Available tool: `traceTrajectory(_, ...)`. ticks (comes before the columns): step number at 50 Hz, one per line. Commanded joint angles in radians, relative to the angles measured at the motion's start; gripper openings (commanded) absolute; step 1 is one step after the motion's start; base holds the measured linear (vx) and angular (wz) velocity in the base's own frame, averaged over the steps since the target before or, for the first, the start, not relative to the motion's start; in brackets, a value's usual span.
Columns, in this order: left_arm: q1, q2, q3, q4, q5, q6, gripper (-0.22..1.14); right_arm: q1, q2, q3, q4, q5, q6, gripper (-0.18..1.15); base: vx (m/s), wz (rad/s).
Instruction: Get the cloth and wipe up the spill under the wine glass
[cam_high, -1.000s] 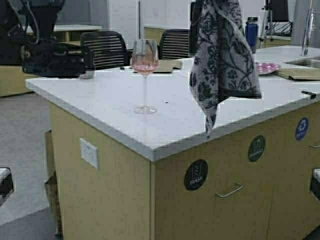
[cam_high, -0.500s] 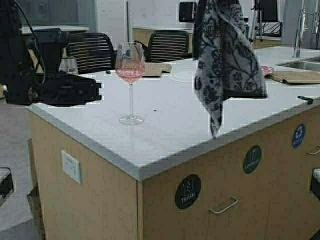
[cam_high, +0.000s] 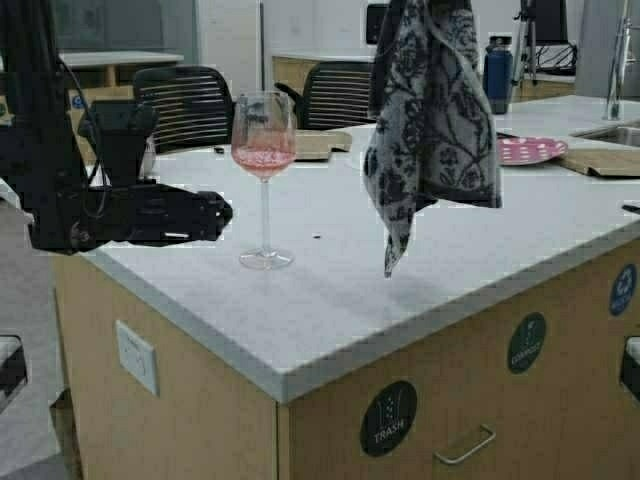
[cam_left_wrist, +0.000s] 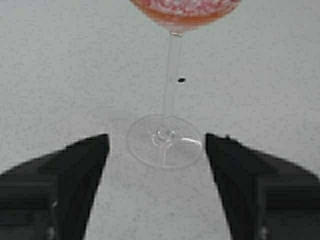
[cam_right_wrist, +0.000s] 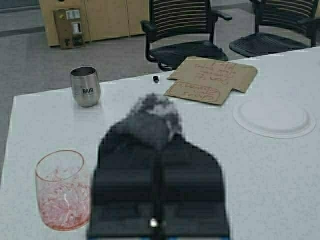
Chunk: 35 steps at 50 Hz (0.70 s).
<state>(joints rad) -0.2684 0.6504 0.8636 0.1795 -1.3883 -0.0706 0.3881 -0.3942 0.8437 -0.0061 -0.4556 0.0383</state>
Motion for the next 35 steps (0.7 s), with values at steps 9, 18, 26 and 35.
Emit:
traceTrajectory(9,-0.005,0.041,-0.035,0.12,-0.083,-0.006,1.0,0.002,-0.009,-0.009,-0.002,-0.015,0.002,0.06,0.15,0.05)
traceTrajectory(18,-0.034,0.075,-0.084,0.16,-0.094,-0.009,1.0,0.002,-0.008,-0.008,-0.002,-0.015,0.002,0.06,0.12,0.04)
traceTrajectory(26,-0.066,0.109,-0.146,0.152,-0.092,-0.011,1.0,0.002,-0.008,-0.006,-0.002,-0.015,0.0,0.06,0.09,0.03)
traceTrajectory(35,-0.097,0.15,-0.216,0.144,-0.089,-0.012,1.0,0.002,-0.008,-0.006,-0.002,-0.018,0.0,0.06,0.06,0.02)
